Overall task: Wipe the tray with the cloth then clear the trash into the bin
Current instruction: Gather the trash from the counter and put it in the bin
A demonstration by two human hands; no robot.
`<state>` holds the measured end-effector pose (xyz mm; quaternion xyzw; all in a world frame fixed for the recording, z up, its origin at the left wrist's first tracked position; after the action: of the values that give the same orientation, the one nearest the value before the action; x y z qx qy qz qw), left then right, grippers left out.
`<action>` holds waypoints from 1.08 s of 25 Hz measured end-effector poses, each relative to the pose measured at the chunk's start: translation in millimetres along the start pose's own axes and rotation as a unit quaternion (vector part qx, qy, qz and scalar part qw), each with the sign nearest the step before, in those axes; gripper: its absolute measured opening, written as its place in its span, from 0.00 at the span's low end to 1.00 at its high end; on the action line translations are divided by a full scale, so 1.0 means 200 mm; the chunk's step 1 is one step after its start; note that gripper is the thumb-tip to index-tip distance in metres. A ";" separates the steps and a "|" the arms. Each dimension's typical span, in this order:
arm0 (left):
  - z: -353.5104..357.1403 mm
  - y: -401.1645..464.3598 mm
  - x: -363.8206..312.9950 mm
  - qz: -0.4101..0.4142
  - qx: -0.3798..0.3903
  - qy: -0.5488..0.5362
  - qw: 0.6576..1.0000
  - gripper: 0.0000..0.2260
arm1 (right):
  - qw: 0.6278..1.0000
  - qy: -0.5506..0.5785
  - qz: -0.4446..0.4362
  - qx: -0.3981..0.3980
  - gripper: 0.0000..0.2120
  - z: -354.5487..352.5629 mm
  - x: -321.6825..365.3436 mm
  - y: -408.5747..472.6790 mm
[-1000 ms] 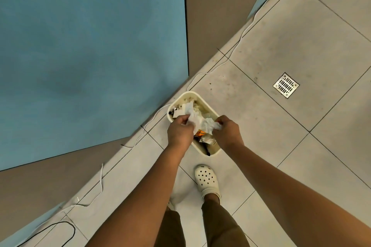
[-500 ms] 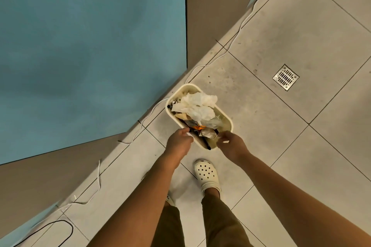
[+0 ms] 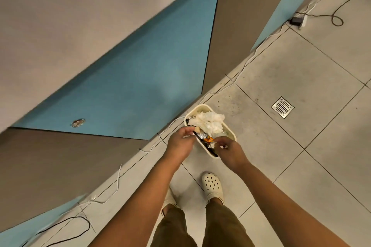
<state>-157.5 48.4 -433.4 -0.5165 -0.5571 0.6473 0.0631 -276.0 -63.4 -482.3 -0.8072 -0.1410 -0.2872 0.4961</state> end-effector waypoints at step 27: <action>-1.71 -1.77 -1.20 0.363 -0.141 -0.123 0.913 0.08 | 0.906 -0.008 -0.424 -0.018 0.08 0.14 2.52 -1.41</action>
<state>29.7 247.3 41.0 -0.6026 -0.4203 0.5986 -0.3192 -10.1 65.0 15.4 -0.6822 -0.4689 -0.4662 0.3122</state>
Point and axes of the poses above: each hand's wrist, its own y-axis towards the middle knuckle, its own z-axis out of the palm, x = y × z, the point moved 5 cm from there along y, towards the middle knuckle, and after that the axes turned 4 degrees about x, right-handed, at the moved point
